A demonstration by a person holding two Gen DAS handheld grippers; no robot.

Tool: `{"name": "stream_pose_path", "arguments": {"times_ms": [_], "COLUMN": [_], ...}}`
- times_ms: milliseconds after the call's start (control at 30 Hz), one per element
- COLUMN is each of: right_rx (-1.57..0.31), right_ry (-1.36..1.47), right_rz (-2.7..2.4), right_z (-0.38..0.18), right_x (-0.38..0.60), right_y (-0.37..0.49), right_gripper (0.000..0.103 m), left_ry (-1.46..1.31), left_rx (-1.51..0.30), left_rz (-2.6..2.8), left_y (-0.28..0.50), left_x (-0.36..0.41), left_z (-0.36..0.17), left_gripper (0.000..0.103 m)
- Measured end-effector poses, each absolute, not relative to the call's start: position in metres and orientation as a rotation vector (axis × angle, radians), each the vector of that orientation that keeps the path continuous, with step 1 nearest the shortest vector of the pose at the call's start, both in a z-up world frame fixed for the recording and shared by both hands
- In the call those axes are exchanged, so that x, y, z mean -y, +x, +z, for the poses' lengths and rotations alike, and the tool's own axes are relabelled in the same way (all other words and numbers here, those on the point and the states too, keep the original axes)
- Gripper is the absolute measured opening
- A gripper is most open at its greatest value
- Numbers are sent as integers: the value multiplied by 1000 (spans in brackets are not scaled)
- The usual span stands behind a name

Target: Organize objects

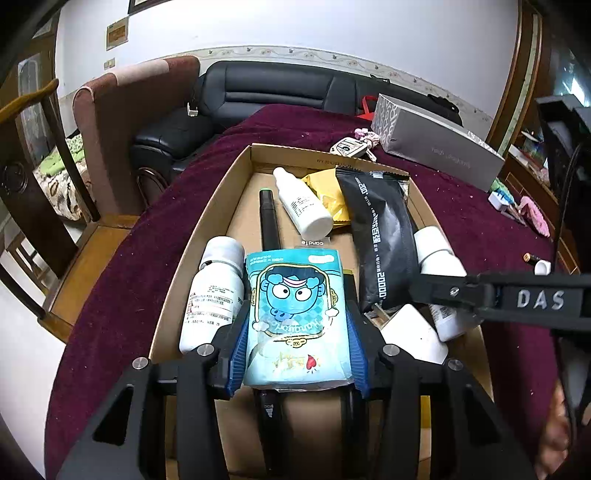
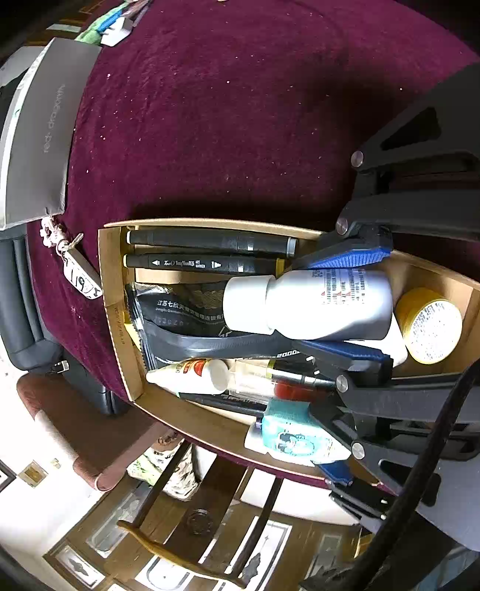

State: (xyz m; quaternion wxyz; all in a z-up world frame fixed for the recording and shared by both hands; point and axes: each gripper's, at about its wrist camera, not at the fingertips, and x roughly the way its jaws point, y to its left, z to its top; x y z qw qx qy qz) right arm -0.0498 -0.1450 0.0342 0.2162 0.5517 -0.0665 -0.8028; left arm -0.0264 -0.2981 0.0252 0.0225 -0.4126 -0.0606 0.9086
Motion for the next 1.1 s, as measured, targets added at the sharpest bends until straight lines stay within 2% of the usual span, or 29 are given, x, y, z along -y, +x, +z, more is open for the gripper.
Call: {"name": "stream_pose_path", "arguments": {"times_ms": [400,533,900,1033,1100], "right_rx": [115,106,120,147,158], "right_ry": [1487,1462,1369,1298,1217], "right_rz": [-2265,-2277,-2277,-2314,-2372], "right_z": [34,37,61,75,87], "right_x": [154,156,153,140,128], "right_y": [-49,-46,-23,-4,10], "right_gripper": [34,39,44,48,48], "left_ry": [-1239,-1213,-1096,-930,-814], "left_rx": [260,262,214,100,103], "left_rz": [2835,2850,2936,3056,3092], "left_y": [-22,-17,9,34,51], "left_x": [303,302,296,284,280], "left_z": [33,40,66,85,99], "left_gripper": [46,53,54,72,80]}}
